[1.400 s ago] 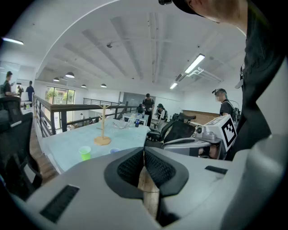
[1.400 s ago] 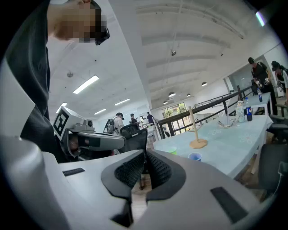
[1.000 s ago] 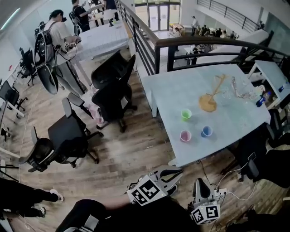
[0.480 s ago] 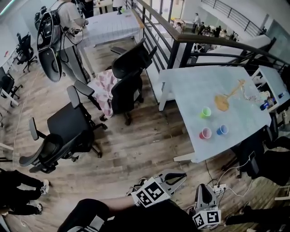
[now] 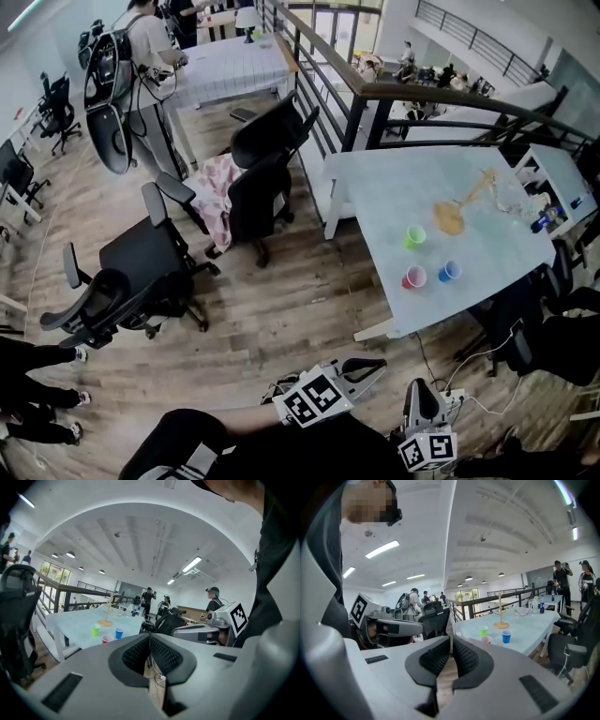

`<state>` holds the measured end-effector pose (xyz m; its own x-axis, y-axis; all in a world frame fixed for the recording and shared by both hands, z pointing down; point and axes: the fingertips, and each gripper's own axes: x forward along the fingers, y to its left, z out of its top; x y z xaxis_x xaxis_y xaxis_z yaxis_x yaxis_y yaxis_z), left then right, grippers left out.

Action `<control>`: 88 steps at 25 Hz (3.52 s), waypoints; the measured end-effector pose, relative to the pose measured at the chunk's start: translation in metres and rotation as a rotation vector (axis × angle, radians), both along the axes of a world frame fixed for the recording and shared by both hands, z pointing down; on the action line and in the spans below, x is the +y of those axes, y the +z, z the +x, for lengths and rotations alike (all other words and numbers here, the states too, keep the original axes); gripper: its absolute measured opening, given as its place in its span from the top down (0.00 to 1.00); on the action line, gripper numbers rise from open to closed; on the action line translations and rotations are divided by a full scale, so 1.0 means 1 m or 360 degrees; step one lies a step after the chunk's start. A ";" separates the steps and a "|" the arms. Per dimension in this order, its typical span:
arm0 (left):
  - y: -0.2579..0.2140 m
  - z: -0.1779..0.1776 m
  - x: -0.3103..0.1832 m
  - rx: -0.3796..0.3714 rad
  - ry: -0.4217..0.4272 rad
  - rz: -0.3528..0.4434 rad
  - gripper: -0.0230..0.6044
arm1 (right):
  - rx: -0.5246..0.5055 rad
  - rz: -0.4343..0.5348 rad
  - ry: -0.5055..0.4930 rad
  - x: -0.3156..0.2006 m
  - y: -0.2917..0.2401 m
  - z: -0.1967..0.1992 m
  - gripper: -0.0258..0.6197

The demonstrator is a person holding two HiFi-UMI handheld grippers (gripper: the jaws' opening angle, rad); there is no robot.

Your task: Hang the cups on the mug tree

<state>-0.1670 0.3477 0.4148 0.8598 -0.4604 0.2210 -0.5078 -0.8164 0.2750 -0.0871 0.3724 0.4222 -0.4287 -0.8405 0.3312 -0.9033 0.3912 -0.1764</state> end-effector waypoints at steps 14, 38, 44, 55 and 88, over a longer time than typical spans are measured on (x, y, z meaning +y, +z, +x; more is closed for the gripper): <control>-0.025 0.141 0.048 -0.0163 0.0023 0.0184 0.93 | -0.0121 0.0184 0.0054 0.040 -0.019 0.142 0.90; 0.000 0.234 0.039 -0.0258 0.0180 0.0054 0.93 | -0.0132 0.0028 0.0177 0.036 0.010 0.227 0.90; -0.008 0.235 -0.003 -0.0216 0.0222 0.0084 0.93 | -0.0094 0.0013 0.0243 -0.003 0.009 0.232 0.90; -0.012 0.191 -0.104 -0.0106 0.0186 0.0037 0.93 | 0.0031 0.0002 0.0231 -0.096 0.001 0.191 0.90; 0.015 0.177 -0.263 -0.0043 0.0120 -0.0083 0.93 | 0.0121 -0.0124 0.0159 -0.257 0.020 0.183 0.90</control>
<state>0.0098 0.0848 0.4301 0.8850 -0.3819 0.2664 -0.4533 -0.8374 0.3055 0.0954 0.1157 0.4421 -0.3157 -0.8481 0.4255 -0.9488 0.2867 -0.1324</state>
